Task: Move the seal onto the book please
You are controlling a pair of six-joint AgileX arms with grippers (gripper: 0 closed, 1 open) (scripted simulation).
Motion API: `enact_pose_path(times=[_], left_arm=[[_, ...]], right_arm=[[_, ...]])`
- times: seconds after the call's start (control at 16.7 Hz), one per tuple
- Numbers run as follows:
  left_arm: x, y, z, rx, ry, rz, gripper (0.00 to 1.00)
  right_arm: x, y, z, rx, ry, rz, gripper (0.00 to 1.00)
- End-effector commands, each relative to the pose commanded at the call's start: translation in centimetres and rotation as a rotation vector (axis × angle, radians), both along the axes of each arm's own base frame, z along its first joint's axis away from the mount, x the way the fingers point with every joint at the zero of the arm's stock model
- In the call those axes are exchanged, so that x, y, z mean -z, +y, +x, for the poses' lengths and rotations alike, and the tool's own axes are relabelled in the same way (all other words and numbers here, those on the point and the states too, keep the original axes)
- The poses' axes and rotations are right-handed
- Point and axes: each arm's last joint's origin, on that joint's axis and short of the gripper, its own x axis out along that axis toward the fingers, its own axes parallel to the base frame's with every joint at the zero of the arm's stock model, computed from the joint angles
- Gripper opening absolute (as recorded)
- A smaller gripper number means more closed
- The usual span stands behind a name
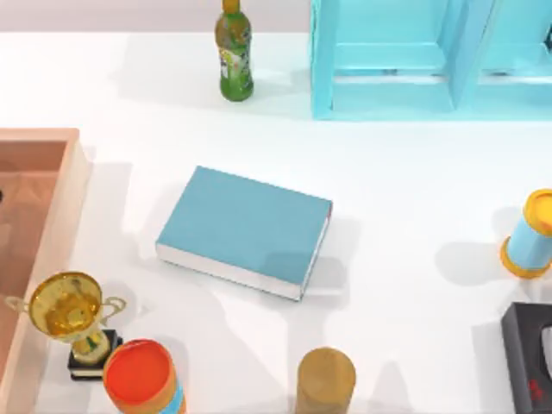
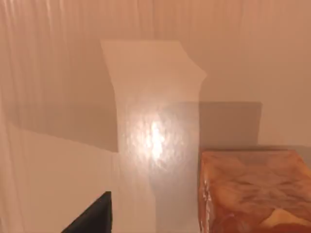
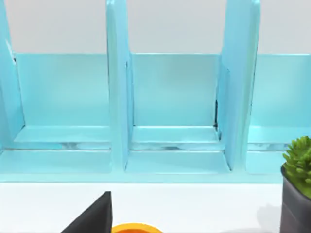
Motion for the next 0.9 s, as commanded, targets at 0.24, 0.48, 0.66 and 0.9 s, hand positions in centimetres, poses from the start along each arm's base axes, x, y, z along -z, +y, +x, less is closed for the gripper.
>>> enact_pose_path(times=[0.24,0.48,0.66,0.9], left_arm=[[0.94,-0.03,-0.16,0.0,0.006,-0.002,1.0],[0.94,-0.03,-0.16,0.0,0.006,-0.002,0.77],[0.94,-0.03,-0.16,0.0,0.006,-0.002,0.55],[0.94,-0.03,-0.16,0.0,0.006,-0.002,0.25]], right_arm=[[0.0,0.0,0.0,0.0,0.0,0.0,1.0],[0.0,0.0,0.0,0.0,0.0,0.0,1.0],[0.0,0.0,0.0,0.0,0.0,0.0,1.0],[0.0,0.0,0.0,0.0,0.0,0.0,1.0]])
